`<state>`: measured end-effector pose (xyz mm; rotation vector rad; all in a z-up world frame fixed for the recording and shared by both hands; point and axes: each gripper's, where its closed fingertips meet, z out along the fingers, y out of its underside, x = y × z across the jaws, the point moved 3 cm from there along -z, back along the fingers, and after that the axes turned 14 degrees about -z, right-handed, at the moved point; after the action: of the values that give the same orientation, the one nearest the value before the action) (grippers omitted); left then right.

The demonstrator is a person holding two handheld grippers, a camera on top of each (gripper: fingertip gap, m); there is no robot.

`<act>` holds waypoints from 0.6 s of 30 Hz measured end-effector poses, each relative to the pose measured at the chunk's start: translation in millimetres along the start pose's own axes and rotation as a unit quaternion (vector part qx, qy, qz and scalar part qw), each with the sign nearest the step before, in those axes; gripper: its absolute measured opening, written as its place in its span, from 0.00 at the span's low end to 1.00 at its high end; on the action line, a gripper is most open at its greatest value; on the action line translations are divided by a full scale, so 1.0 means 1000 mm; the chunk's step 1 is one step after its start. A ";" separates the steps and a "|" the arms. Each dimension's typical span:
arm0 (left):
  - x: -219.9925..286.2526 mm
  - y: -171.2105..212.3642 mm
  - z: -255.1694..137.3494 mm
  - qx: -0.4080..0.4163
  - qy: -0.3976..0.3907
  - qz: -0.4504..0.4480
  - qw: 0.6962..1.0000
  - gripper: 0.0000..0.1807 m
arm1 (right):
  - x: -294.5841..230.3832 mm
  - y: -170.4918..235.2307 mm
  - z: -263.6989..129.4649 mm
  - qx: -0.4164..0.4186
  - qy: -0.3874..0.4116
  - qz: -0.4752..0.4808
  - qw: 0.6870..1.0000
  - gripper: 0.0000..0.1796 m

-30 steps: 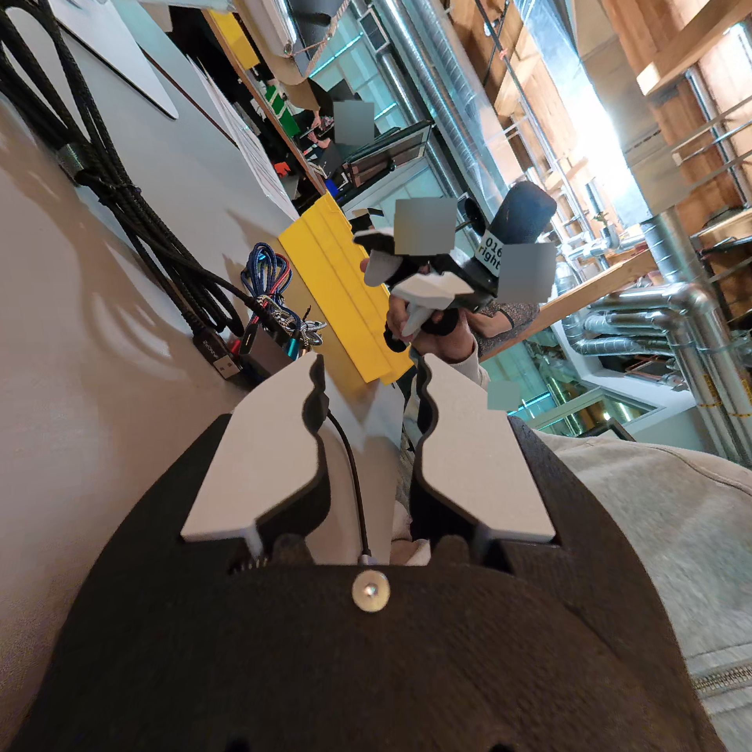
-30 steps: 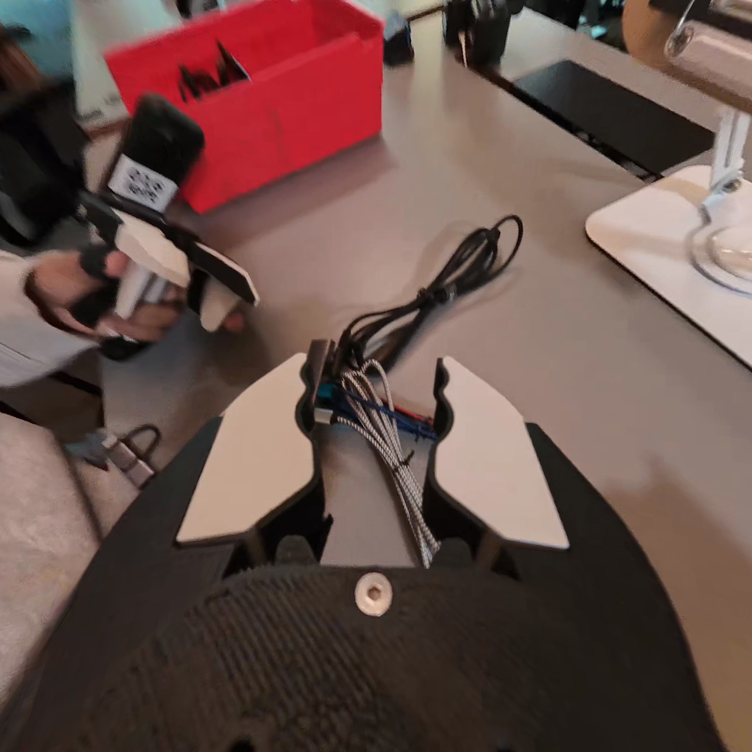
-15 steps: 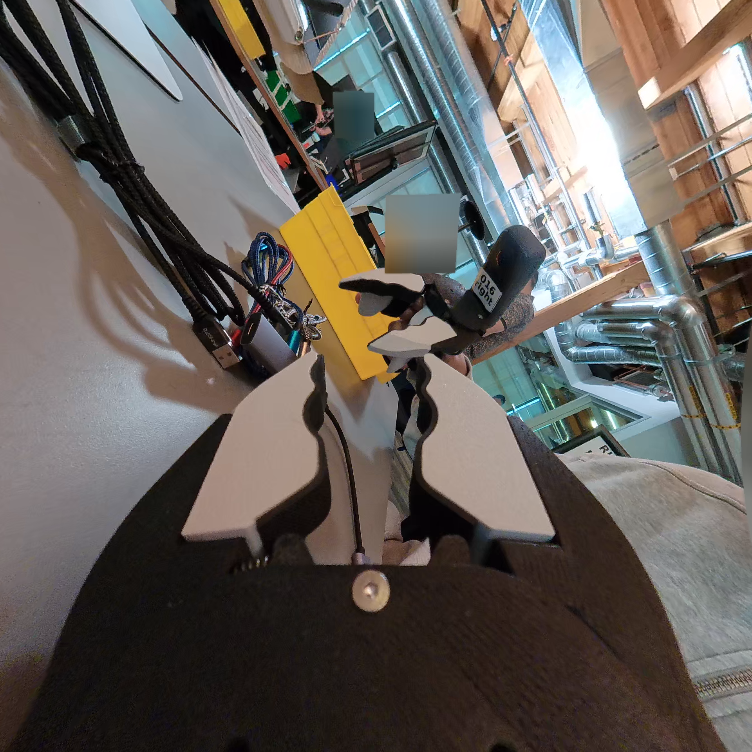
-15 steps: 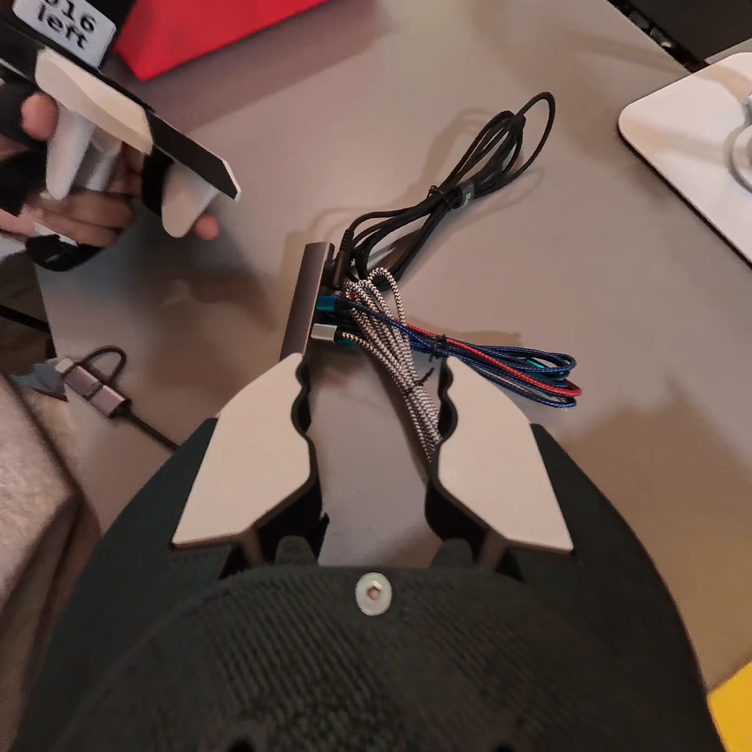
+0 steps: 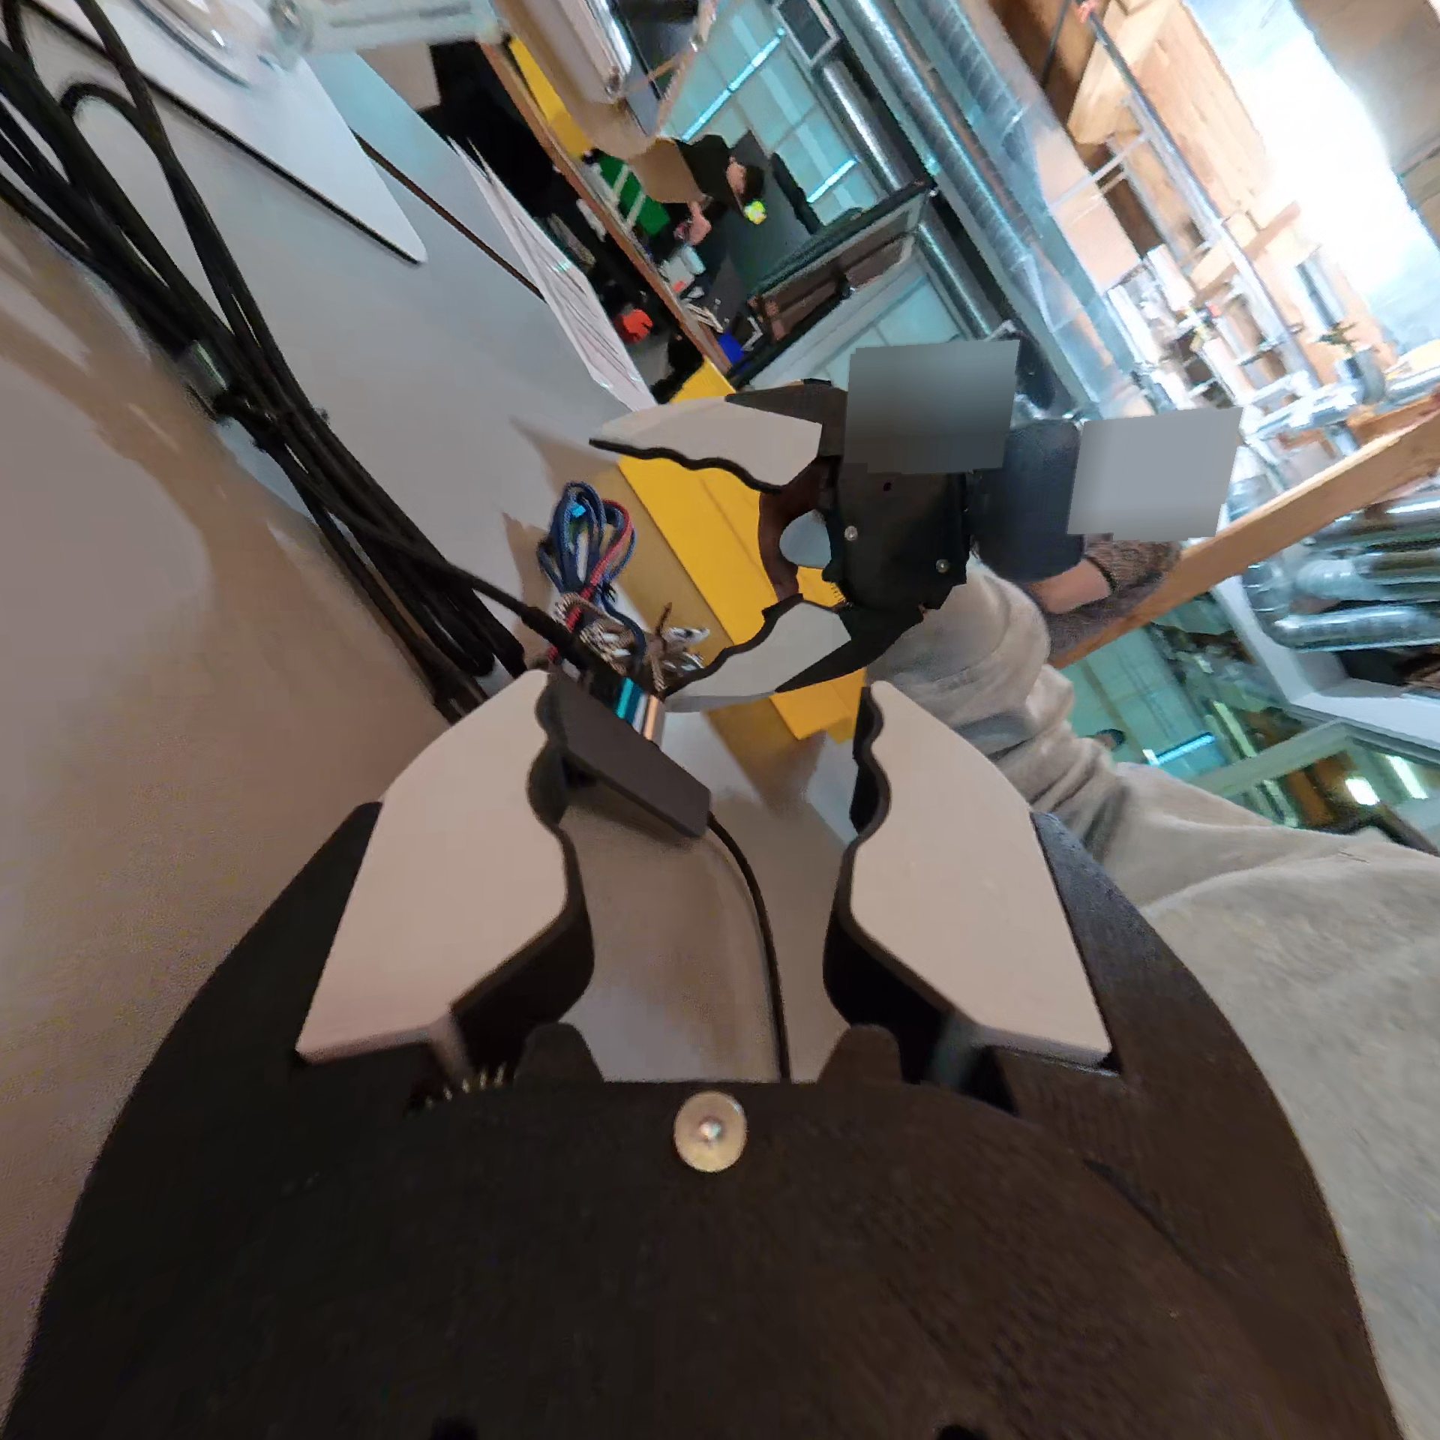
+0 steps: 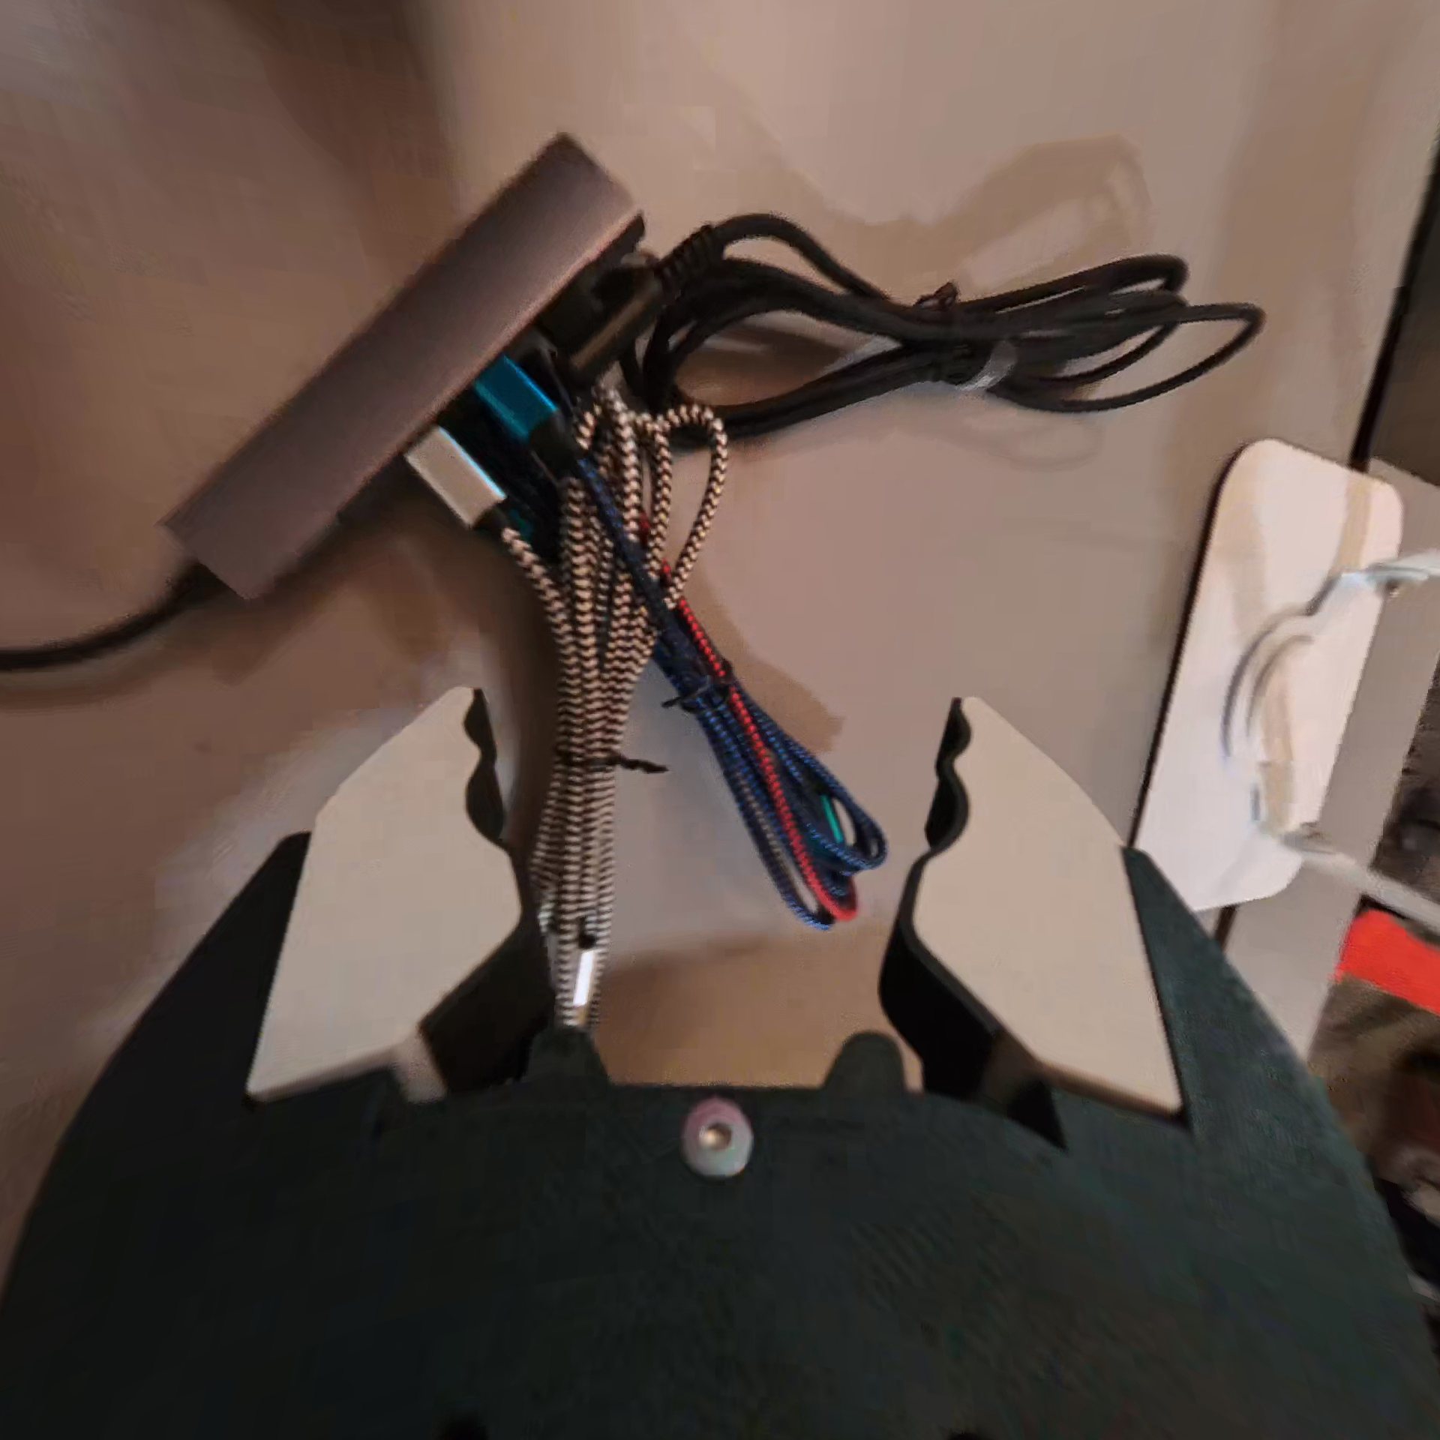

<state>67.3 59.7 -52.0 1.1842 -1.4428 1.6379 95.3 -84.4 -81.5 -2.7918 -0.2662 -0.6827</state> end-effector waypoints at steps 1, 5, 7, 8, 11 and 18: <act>-0.002 -0.005 0.003 0.003 -0.015 0.013 1.000 0.43 | 0.004 0.004 0.007 -0.020 -0.013 -0.015 1.000 0.61; -0.006 -0.024 0.010 0.014 -0.071 0.092 0.993 0.50 | -0.006 0.009 0.021 -0.008 -0.116 0.020 0.993 0.45; -0.012 -0.029 0.016 -0.003 -0.092 0.108 0.990 0.57 | -0.017 0.009 0.018 -0.002 -0.140 0.062 0.988 0.32; -0.017 -0.033 0.021 -0.014 -0.103 0.110 0.988 0.60 | -0.020 0.010 0.016 -0.007 -0.133 0.082 0.988 0.31; -0.034 -0.047 0.046 -0.050 -0.123 0.122 0.984 0.63 | -0.035 0.006 0.007 -0.020 -0.104 0.086 0.991 0.27; -0.007 -0.012 0.098 -0.233 0.040 0.078 0.969 0.56 | -0.036 -0.008 -0.013 -0.028 0.056 -0.029 0.998 0.46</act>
<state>101.0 -33.0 -55.3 0.7474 -1.7782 1.3192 56.3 -84.9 -86.4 -2.7944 -0.3122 -0.8710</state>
